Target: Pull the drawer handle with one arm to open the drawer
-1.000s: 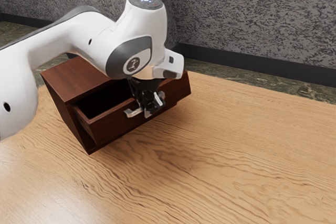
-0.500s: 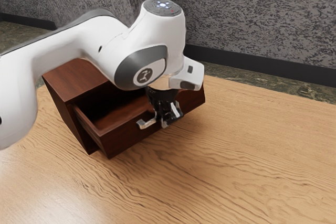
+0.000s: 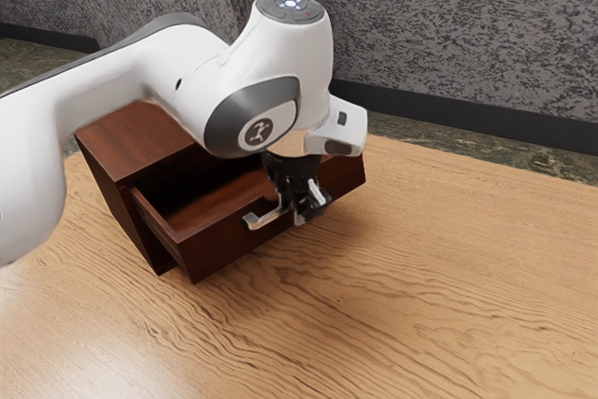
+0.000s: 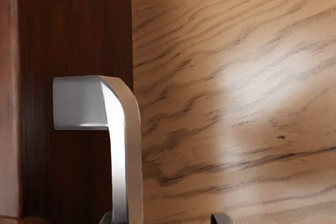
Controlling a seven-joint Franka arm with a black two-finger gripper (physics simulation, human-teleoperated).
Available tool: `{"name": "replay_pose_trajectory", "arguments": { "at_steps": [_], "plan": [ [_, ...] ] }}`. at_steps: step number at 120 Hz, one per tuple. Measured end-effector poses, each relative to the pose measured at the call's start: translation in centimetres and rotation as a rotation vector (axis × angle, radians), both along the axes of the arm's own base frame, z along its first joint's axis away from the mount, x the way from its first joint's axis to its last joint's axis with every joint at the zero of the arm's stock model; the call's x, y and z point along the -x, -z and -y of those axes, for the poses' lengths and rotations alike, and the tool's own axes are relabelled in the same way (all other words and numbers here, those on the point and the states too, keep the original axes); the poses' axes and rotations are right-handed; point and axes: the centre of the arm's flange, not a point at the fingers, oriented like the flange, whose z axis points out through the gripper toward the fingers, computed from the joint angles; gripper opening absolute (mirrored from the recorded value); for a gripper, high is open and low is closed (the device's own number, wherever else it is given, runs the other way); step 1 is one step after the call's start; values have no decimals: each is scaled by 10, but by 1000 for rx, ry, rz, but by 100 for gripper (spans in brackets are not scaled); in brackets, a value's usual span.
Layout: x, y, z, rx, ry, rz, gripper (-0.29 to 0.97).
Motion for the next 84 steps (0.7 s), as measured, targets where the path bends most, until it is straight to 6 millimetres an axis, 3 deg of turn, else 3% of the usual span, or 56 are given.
{"name": "replay_pose_trajectory", "arguments": {
  "at_steps": [12,34,42,55,69,77,84],
  "plan": [
    [5,-21,-6,20,-14,28,16],
    [26,-101,-21,66,-45,114,33],
    [31,-118,-29,118,-64,109,43],
    [44,-141,-79,184,-154,87,53],
    [59,-146,-143,218,-281,58,59],
    [66,-145,-162,236,-324,41,62],
    [68,-144,-168,246,-339,27,63]
  ]
}}
